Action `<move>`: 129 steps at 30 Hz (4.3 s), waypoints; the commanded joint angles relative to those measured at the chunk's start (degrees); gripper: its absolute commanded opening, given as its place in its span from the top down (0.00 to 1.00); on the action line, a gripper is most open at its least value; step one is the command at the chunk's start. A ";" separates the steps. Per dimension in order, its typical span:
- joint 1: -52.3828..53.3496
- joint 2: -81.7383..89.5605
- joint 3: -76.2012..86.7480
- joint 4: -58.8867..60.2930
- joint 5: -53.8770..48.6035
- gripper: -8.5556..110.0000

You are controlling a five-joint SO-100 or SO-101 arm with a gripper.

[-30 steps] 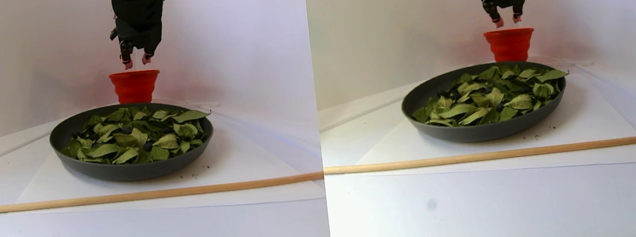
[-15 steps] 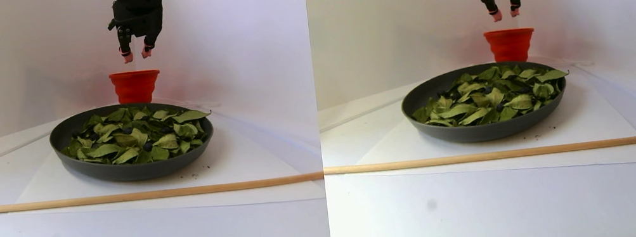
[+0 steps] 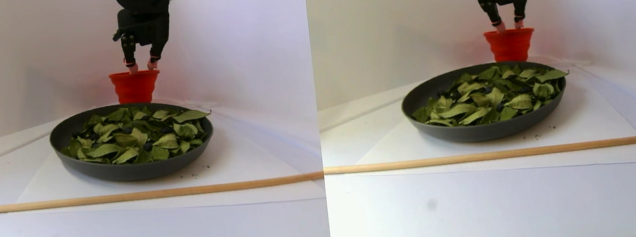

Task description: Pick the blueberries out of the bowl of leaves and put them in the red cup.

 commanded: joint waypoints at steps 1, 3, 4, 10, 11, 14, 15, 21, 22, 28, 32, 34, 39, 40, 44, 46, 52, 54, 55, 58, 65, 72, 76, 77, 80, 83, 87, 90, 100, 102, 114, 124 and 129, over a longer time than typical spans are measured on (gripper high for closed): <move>1.67 10.20 -0.35 -0.09 0.35 0.79; 1.67 10.81 0.53 0.18 0.35 0.79; 1.67 10.99 0.79 0.35 0.44 0.79; 1.76 12.39 2.46 2.20 0.70 0.79; 1.76 12.66 2.99 2.55 0.70 0.79; 1.76 13.36 4.57 2.99 0.79 0.79; 1.85 13.54 5.10 3.08 0.79 0.79; 1.85 13.71 7.47 3.25 1.05 0.79; 1.85 13.62 7.73 3.25 1.05 0.79; 2.29 12.39 9.84 3.25 1.32 0.79; 2.46 11.34 10.28 3.25 1.58 0.79; 2.46 10.72 10.46 3.25 1.58 0.79; 2.29 9.58 11.34 3.16 1.41 0.79; 2.29 9.40 11.43 3.16 1.49 0.79; 2.11 8.00 12.04 2.90 1.58 0.79; 2.11 7.03 12.48 2.11 1.58 0.79; 1.93 4.22 12.74 0.26 1.05 0.79; 1.93 3.34 12.74 -0.26 0.79 0.80; 1.93 2.81 12.66 -0.70 0.79 0.80; 1.93 1.93 12.48 -1.05 0.79 0.80; 1.32 0.00 12.57 -2.81 0.88 0.79; 0.97 -3.25 11.34 -4.39 1.67 0.77; 0.79 -4.83 10.20 -5.10 2.11 0.77; 0.70 -5.10 10.11 -5.36 2.20 0.77; 0.35 -5.63 9.76 -5.98 2.20 0.76; 0.00 -6.33 8.70 -6.06 2.46 0.76; -0.09 -7.73 6.86 -6.06 2.55 0.76; -0.09 -8.53 5.71 -6.15 2.46 0.76; 0.00 -11.60 3.08 -6.50 2.81 0.76; 0.00 -11.95 2.99 -6.94 2.90 0.76; 0.00 -14.33 0.79 -7.56 3.52 0.76; 0.00 -15.73 0.35 -8.44 3.78 0.76; -0.09 -16.35 -0.35 -8.61 4.31 0.76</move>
